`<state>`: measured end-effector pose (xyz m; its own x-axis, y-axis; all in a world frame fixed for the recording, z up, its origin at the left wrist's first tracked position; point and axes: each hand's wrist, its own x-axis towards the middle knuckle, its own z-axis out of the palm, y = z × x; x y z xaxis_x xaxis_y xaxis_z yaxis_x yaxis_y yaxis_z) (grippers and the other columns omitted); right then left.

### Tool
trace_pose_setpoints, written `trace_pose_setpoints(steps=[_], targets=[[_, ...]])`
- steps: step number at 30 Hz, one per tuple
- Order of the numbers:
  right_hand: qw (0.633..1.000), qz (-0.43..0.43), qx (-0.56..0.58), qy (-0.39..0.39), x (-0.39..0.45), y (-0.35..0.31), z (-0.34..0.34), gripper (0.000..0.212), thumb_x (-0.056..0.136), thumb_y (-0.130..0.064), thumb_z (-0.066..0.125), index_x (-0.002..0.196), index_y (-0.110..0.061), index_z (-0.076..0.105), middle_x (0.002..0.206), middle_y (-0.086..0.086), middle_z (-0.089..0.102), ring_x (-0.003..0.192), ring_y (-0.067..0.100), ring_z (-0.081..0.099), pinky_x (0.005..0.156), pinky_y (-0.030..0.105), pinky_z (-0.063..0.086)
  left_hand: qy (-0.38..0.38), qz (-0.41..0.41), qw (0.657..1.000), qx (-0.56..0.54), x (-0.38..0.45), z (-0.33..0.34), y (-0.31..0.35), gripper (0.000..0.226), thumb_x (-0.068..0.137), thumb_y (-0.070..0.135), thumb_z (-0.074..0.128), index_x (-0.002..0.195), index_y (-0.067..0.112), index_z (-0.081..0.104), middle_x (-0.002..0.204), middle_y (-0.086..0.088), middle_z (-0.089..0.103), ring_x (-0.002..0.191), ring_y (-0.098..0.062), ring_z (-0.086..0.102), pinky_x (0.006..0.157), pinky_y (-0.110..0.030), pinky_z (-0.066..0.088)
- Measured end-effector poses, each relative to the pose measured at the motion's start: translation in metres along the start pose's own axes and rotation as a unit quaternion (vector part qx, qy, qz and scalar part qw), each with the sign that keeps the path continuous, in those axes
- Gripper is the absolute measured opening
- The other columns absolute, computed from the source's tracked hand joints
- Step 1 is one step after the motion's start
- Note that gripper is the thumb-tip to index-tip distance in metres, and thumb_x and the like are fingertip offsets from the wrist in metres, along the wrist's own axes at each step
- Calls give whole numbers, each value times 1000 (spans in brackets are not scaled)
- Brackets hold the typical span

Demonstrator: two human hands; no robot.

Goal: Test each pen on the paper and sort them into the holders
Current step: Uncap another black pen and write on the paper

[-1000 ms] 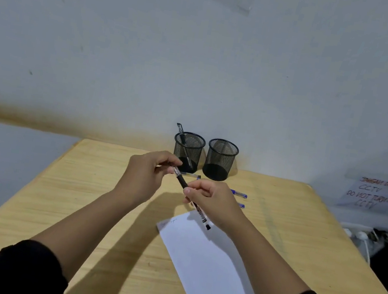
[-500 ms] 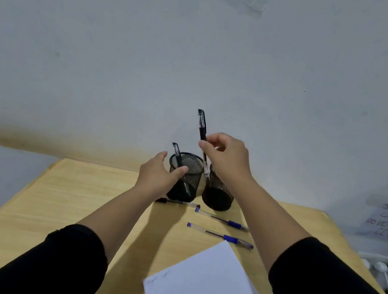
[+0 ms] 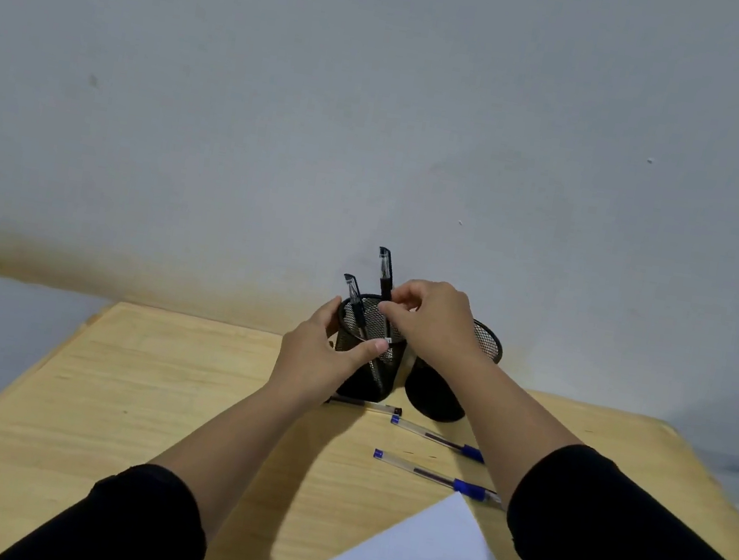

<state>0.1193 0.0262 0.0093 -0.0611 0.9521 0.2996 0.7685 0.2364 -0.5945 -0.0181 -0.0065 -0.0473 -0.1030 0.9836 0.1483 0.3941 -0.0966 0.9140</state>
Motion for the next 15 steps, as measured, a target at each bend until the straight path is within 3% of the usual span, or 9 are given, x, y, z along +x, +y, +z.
trace_pose_setpoints(steps=[5, 10, 13, 15], targets=[[1000, 10, -6, -17, 0, 2, 4, 28, 80, -31, 68, 105, -17, 71, 97, 1, 73, 104, 22, 60, 91, 38, 49, -4, -4, 1000, 7, 0, -3, 0, 81, 66, 51, 73, 136, 26, 41, 130, 5, 59, 121, -7, 52, 105, -31, 41], [996, -47, -7, 79, -29, 1, 9, 34, 87, -29, 58, 119, -18, 61, 118, 2, 62, 113, 20, 51, 93, 27, 39, -9, -2, 998, 62, -11, -16, -9, 75, 77, 44, 67, 140, 19, 36, 140, -1, 49, 130, -15, 45, 107, -31, 37], [979, -128, 15, 156, -63, 2, 22, 30, 84, -20, 57, 112, -13, 63, 109, 3, 62, 106, 17, 51, 89, 17, 33, -13, 16, 989, 145, -21, -30, -19, 59, 83, 39, 63, 135, 18, 44, 139, -2, 51, 131, -18, 43, 107, -29, 33], [976, -154, 26, 154, -86, 5, 34, 29, 83, -19, 54, 110, -13, 63, 107, 2, 62, 103, 12, 50, 90, 18, 37, -22, 21, 980, 196, -27, -38, -26, 51, 85, 34, 60, 132, 17, 48, 137, -3, 53, 130, -20, 44, 106, -28, 32]])
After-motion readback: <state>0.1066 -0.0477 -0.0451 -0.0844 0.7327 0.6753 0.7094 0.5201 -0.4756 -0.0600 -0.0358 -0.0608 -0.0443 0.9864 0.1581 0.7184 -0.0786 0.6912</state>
